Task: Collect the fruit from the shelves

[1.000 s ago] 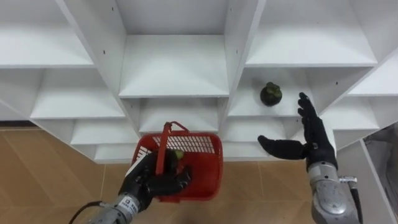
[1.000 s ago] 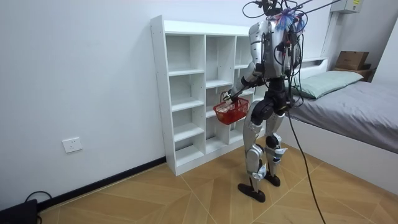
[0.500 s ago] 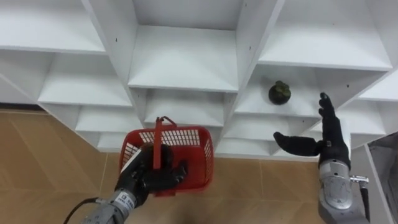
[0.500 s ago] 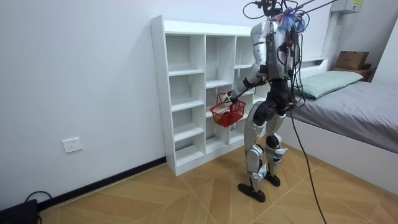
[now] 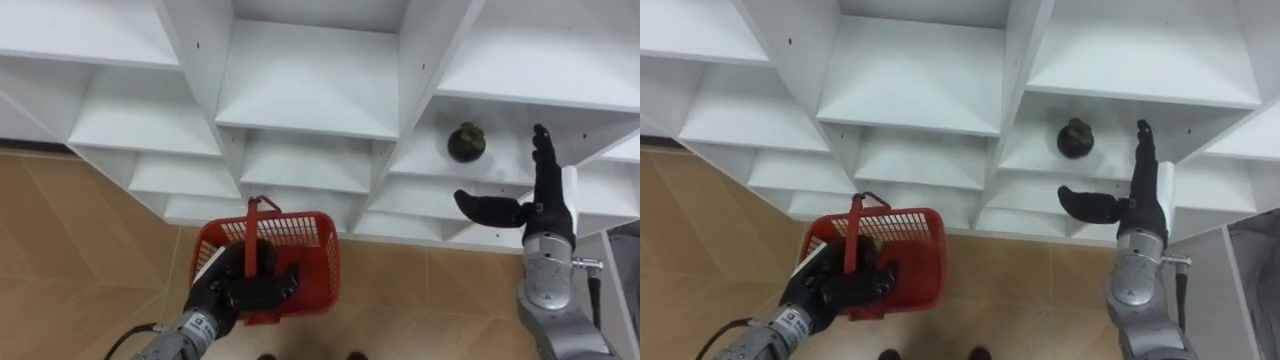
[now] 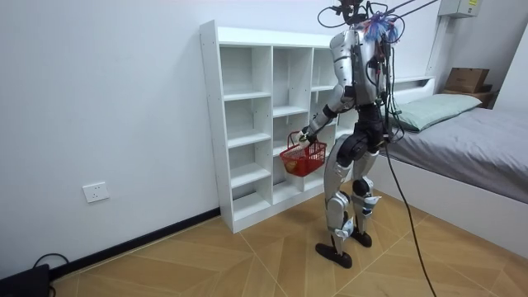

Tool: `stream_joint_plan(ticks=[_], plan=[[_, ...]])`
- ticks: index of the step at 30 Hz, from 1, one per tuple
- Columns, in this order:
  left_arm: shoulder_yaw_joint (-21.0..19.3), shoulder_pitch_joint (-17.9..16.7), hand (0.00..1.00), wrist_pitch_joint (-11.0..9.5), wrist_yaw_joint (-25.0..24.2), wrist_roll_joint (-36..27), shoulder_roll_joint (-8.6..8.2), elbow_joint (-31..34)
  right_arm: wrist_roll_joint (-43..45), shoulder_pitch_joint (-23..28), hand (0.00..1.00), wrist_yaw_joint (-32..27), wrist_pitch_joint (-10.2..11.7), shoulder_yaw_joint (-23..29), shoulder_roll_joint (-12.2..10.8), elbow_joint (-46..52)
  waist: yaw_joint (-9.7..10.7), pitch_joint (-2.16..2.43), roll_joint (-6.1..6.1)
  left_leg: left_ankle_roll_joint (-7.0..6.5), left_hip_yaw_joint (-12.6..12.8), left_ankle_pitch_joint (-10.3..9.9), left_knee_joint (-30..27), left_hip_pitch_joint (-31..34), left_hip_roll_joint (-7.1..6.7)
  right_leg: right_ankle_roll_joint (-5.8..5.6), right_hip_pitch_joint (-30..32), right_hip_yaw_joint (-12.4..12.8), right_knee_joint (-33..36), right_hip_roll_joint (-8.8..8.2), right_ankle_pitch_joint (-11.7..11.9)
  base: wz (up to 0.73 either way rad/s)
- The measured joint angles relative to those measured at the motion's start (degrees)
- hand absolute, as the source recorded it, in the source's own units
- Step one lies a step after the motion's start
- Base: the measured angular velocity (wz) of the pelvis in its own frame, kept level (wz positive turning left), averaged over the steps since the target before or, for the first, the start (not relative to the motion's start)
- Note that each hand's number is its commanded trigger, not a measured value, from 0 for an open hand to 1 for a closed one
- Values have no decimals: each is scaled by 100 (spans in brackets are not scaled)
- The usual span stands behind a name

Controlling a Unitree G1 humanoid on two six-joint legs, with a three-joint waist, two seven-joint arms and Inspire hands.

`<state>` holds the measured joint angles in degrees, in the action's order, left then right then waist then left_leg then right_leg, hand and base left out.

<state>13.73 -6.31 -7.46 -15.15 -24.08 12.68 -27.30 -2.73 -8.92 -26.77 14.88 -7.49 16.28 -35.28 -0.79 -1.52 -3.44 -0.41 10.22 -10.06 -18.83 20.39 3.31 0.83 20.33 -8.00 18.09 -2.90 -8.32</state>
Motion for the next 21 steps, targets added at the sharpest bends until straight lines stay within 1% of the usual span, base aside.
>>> stream_joint_plan(ticks=[5,9,11,14,15,17,20,21], plan=[[7,46,100,6,23,-1,-5,-138,-34,-210,0,-86,-1,-15,11,-145,-116,-15,-16,-1,-45,1,-3,11,-12,0,-2,-20,-6,-2,-1,2],[4,95,100,7,86,2,20,-234,-112,-557,0,-87,-12,-15,14,-475,-124,-24,-32,-4,-129,3,-57,65,-15,4,-7,-64,-11,-8,-11,9],[6,123,100,7,87,3,20,-319,-133,-614,0,-86,-12,-14,15,-511,-132,-24,-32,-4,-160,4,-73,88,-16,4,-8,-85,-21,-1,-10,7],[7,133,100,9,88,3,39,-364,-127,-733,0,-100,-18,-15,32,-733,-171,-33,-47,-4,-140,4,-64,109,-13,4,20,-96,-19,-10,-10,-2],[8,165,100,9,89,6,39,-364,-117,-739,0,-131,-28,-15,79,-734,-238,-36,-52,-6,-141,5,-62,147,-14,4,76,-101,-2,-15,-10,-4],[6,212,100,9,102,4,43,-356,-114,-765,0,-206,-60,-15,135,-772,-268,-43,-61,-7,-150,7,-90,222,-14,12,156,-152,57,-39,-21,2],[4,238,100,15,185,80,31,-247,-111,-963,0,-321,-104,-11,222,-807,-277,-57,-87,-27,-133,20,-112,384,-31,12,416,-167,279,-117,-90,1],[6,242,100,51,231,186,17,-165,-114,-1092,0,-343,-130,-7,266,-882,-265,-63,-98,-37,-123,32,-112,427,-91,10,499,-159,347,-146,-110,0]])
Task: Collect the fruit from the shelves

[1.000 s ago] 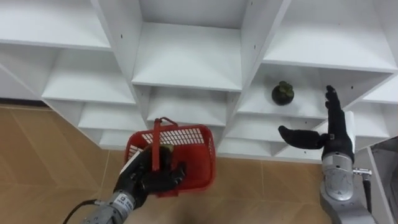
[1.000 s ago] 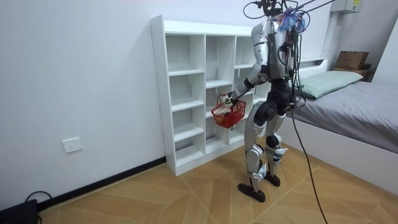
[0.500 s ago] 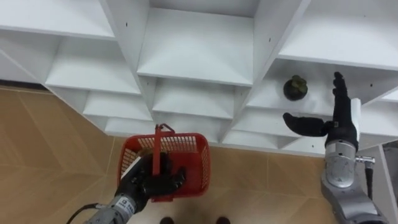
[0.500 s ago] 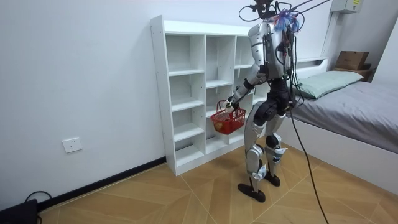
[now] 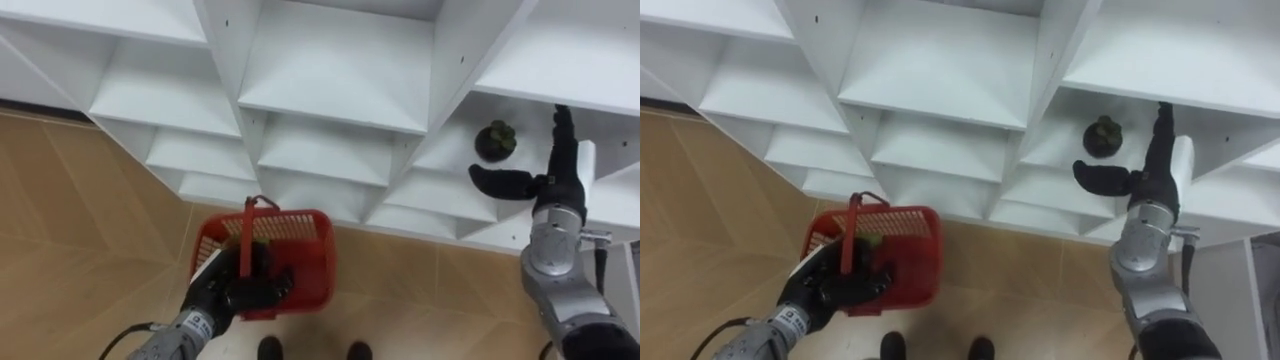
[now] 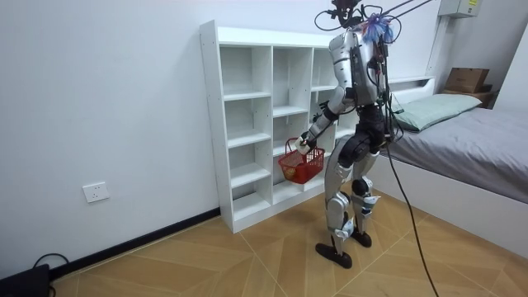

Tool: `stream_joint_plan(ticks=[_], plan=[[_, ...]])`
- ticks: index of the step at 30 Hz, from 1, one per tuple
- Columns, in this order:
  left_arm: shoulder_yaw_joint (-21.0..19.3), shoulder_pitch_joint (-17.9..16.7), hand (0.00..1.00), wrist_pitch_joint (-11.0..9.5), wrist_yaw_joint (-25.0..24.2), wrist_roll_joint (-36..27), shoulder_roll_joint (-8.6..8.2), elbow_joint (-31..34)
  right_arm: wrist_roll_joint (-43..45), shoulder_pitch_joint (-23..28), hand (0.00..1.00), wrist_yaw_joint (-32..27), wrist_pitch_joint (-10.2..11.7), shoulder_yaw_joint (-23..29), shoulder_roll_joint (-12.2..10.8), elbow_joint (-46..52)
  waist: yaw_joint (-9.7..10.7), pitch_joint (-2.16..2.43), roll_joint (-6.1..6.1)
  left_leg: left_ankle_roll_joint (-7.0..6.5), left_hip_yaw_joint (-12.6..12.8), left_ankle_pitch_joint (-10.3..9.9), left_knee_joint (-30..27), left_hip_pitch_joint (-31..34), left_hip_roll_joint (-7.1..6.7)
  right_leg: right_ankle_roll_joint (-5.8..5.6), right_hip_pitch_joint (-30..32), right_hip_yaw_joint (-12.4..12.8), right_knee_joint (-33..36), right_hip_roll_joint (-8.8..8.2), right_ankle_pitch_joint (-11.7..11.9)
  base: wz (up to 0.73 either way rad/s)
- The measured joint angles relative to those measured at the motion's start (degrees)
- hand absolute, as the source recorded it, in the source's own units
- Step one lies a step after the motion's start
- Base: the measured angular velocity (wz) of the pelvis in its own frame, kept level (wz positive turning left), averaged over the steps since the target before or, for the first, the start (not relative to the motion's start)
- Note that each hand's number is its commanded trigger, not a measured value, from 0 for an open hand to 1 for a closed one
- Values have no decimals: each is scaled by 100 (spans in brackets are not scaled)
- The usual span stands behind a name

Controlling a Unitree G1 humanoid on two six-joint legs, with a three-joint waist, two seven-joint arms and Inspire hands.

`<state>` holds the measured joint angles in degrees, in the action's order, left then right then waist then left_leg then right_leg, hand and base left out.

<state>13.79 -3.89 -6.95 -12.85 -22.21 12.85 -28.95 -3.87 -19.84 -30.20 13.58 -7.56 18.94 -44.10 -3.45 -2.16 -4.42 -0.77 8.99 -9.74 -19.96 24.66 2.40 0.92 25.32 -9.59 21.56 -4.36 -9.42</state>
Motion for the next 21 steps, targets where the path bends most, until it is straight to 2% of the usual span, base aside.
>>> stream_joint_plan(ticks=[2,5,21], plan=[[2,20,100,42,17,40,-4,111,-29,-129,0,-6,-73,0,74,-31,-2,-26,-44,-13,28,15,14,9,-11,-10,83,6,135,-61,-58,0],[0,103,100,42,19,42,-16,113,-28,-279,0,-37,-103,1,154,-34,-21,-38,-91,-17,41,18,14,9,-14,-11,93,18,145,-71,-62,0],[-1,188,100,67,-2,53,-64,33,24,-411,0,-215,-158,161,163,-236,-74,-37,-106,-20,46,19,-105,180,-8,-7,220,11,212,-74,-62,0]])
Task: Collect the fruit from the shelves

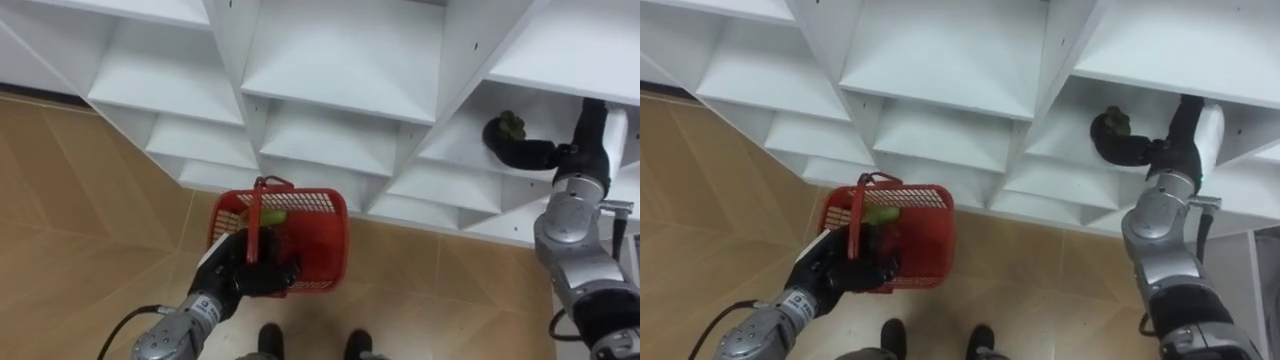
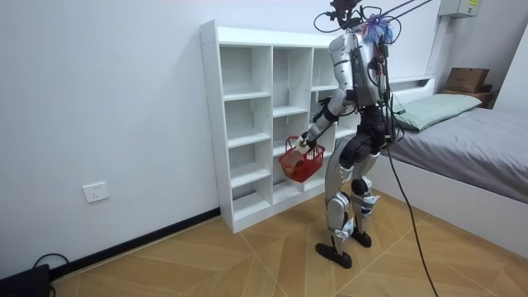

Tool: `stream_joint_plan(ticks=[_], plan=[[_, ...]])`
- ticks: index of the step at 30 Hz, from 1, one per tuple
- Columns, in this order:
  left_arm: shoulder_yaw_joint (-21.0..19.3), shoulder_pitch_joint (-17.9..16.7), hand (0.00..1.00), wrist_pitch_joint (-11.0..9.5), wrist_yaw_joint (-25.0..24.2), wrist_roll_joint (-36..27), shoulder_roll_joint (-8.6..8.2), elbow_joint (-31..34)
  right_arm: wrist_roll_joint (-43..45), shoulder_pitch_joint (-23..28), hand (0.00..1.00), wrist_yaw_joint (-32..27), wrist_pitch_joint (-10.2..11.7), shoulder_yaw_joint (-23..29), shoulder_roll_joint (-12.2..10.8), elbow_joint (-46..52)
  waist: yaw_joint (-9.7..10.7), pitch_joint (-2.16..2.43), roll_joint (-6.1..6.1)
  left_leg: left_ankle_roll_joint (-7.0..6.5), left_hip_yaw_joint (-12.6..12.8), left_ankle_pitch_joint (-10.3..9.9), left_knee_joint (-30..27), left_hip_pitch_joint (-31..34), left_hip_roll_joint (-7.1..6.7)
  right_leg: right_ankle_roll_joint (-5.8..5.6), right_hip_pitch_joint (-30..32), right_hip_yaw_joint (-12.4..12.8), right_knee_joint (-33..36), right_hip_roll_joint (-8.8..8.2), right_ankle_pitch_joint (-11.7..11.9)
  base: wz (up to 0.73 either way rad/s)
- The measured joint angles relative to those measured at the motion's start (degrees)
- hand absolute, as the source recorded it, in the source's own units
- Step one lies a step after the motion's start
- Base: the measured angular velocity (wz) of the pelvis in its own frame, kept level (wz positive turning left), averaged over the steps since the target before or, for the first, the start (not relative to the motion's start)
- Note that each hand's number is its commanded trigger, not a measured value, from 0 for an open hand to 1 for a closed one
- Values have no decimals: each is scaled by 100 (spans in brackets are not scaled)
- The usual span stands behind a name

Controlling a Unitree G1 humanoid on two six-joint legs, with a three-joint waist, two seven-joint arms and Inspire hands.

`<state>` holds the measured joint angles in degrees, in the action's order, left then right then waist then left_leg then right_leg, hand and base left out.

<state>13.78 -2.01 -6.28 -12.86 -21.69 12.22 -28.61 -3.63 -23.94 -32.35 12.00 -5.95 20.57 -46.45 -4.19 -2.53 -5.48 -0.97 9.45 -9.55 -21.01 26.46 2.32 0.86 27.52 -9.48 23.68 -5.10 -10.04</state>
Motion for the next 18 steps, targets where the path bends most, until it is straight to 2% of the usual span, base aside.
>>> stream_joint_plan(ticks=[4,12,18], plan=[[4,17,100,45,-14,-12,-18,3,-6,-111,0,-113,-74,100,76,0,-59,0,4,-22,-9,17,-64,196,3,10,197,-7,73,-16,6,3],[9,34,100,95,-14,-9,-27,11,-88,-227,0,-128,-82,86,93,-17,-115,2,12,-39,-15,36,-68,299,-15,8,308,-26,125,-58,5,0],[41,139,100,95,-10,-7,-45,9,-108,-243,0,-63,-83,44,106,-257,-230,-28,72,-41,-40,42,-63,314,-8,10,316,-82,129,-62,7,2]])
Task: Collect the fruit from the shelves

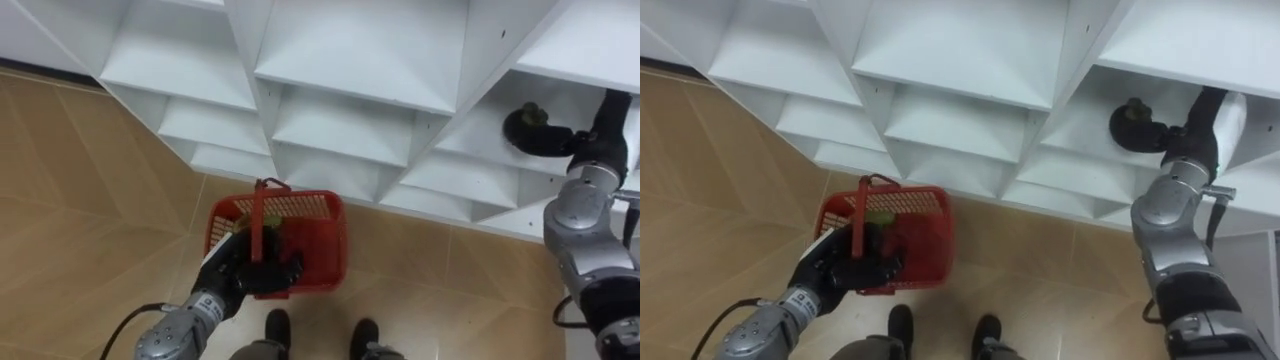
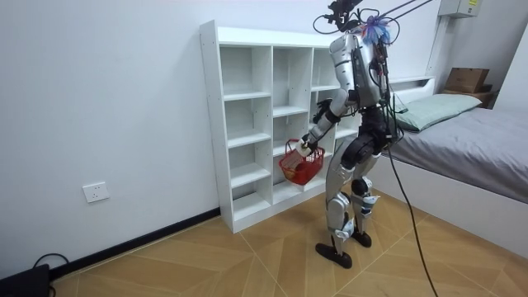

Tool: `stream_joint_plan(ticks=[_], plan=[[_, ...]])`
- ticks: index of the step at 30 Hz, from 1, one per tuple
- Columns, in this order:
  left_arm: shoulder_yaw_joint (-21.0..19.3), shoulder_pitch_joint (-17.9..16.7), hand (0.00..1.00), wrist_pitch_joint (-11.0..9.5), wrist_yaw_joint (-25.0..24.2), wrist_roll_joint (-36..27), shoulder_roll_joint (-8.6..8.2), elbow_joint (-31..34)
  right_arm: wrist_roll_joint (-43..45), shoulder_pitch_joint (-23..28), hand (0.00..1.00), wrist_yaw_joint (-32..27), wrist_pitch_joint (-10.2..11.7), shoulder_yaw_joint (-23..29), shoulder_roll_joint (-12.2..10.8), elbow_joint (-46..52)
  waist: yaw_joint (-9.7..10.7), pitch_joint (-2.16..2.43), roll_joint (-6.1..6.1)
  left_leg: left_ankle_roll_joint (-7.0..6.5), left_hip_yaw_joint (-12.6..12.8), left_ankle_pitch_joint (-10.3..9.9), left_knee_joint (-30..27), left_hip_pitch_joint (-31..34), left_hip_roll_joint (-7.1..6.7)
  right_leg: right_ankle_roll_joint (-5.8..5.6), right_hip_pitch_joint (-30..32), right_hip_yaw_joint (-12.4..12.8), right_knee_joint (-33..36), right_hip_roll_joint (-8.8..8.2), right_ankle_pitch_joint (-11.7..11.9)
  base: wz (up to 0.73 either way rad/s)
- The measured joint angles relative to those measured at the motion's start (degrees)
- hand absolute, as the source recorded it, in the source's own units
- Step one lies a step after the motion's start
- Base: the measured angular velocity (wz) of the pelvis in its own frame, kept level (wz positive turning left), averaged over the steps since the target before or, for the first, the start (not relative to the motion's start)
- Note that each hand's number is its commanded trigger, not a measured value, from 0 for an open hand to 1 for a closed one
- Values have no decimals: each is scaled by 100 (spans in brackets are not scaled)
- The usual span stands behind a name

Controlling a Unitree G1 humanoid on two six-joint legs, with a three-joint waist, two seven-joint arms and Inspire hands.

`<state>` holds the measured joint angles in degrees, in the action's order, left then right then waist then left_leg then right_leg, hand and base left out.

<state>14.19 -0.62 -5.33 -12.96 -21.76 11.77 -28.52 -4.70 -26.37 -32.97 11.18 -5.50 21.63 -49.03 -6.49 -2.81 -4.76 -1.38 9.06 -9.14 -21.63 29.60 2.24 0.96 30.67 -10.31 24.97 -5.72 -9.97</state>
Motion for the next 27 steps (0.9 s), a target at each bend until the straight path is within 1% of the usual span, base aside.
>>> stream_joint_plan(ticks=[3,8,13,15,18,21,27], plan=[[22,93,100,0,1,-6,0,-1,-2,-24,0,92,-1,0,1,-24,-18,-1,35,-7,-5,26,1,91,0,7,65,-33,-5,-17,5,7],[63,126,100,0,3,-6,-1,-10,-2,-75,0,188,-1,-7,2,-24,-31,-2,36,-8,-4,33,14,150,0,8,114,-70,-16,-24,6,2],[157,168,100,1,116,-10,21,-109,0,-225,0,213,-11,-239,5,-277,-47,-4,35,-3,-12,37,25,174,5,9,133,-99,-25,-26,6,0],[186,197,100,1,116,-12,26,-182,-1,-234,0,294,-12,-244,6,-376,-66,-4,34,-3,-12,37,25,174,4,9,133,-99,-25,-28,6,0],[186,233,100,2,119,-12,46,-247,-3,-237,0,359,-67,-244,6,-455,-72,-11,31,-4,-11,39,24,174,4,9,133,-99,-24,-29,6,0],[191,239,100,2,123,-19,47,-251,-5,-238,0,392,-76,-244,6,-456,-69,-19,23,-2,-12,41,24,174,5,10,134,-100,-20,-29,7,0],[287,300,100,6,162,-26,88,-251,-9,-263,0,397,-79,-244,12,-453,-23,-53,-27,-5,-15,44,6,258,4,13,217,-100,7,-33,8,0]])
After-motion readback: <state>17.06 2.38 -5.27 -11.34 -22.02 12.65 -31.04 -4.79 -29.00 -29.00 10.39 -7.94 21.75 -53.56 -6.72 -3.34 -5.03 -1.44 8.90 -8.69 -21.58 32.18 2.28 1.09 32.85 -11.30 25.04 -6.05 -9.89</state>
